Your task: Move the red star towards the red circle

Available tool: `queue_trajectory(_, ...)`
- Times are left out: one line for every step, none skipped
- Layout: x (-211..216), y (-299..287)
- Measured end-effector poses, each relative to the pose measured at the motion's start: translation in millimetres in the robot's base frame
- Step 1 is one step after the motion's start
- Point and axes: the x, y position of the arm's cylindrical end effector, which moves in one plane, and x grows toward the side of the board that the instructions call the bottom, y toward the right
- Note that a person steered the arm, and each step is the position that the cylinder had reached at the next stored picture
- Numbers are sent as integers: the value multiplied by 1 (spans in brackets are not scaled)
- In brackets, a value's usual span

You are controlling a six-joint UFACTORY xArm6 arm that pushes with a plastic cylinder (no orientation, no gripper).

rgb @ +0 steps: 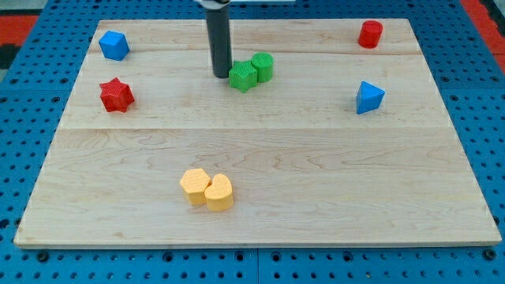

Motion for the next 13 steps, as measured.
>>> queue_trajectory(11,-10)
queue_trajectory(59,-53)
queue_trajectory(110,-72)
queue_trajectory(124,-166)
queue_trajectory(110,-193)
queue_trajectory(80,-193)
queue_trajectory(64,-180)
queue_trajectory(35,-157)
queue_trajectory(-7,-158)
queue_trajectory(-21,-148)
queue_trajectory(-20,-108)
queue_trajectory(-3,-143)
queue_trajectory(12,-138)
